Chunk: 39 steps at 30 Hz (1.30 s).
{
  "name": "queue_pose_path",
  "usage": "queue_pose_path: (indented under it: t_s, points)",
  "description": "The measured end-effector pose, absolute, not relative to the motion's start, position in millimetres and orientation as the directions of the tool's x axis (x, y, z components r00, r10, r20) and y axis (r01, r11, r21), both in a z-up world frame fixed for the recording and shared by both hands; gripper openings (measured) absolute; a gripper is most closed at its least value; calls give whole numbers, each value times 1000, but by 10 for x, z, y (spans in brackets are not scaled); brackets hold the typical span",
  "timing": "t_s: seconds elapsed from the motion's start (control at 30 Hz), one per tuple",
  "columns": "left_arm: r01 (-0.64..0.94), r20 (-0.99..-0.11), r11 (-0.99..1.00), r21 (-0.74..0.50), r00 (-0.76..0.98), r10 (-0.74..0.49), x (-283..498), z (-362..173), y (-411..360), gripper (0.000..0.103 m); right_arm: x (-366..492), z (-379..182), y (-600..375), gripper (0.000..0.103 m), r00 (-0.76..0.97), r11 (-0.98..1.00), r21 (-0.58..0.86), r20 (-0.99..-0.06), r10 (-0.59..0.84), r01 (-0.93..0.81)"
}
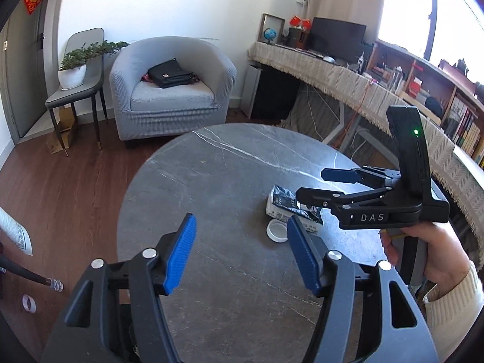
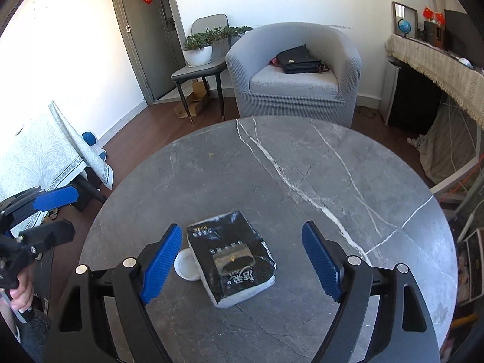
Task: Collect trash
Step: 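Close the right tool on the black snack bag while the left tool reaches the white cap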
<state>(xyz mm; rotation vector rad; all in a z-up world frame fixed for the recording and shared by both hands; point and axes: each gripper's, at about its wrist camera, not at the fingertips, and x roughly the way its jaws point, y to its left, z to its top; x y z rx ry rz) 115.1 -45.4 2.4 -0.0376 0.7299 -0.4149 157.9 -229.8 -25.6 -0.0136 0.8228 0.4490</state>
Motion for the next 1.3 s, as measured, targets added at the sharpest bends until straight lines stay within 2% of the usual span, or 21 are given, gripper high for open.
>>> queue_pose_path:
  t_s: [0.4,0.53,0.63,0.73,0.93,1.0,1.03,1.07,1.3]
  points:
    - [362,-697,906,-218,593,-404,1296,-271,-642,66,1701,-560,-2211,82,533,900,200,-748,396,-388]
    - [377,-708,901,-216,575,-410,1314,-313,-727,66,1713,-571,-2301,69,559,914,193,-740,374,-357]
    - [390,-712,896,-213,566,-415,1321,-333,-812,66,1725,-571,-2439,68,569,924,197,-740,359,-327]
    - [402,-718,891,-210,556,-420,1335,-362,-908,66,1703,-562,-2518,69,570,937,166,-756,321,-308]
    - [406,-738,895,-185,545,-399,1380,-429,-1089,66,1597,-592,-2405,71,576,948,-1,-794,194,-320]
    - [408,-740,897,-172,548,-391,1382,-432,-1145,66,1587,-597,-2443,63,581,949,3,-790,196,-316]
    - [407,-743,898,-167,547,-386,1386,-442,-1164,66,1589,-592,-2481,55,583,949,6,-788,198,-314]
    - [408,-746,898,-164,545,-383,1395,-456,-1189,66,1594,-585,-2532,51,586,952,9,-787,195,-305]
    - [408,-762,901,-149,534,-368,1432,-535,-1290,64,1599,-556,-2823,49,593,963,75,-775,219,-259]
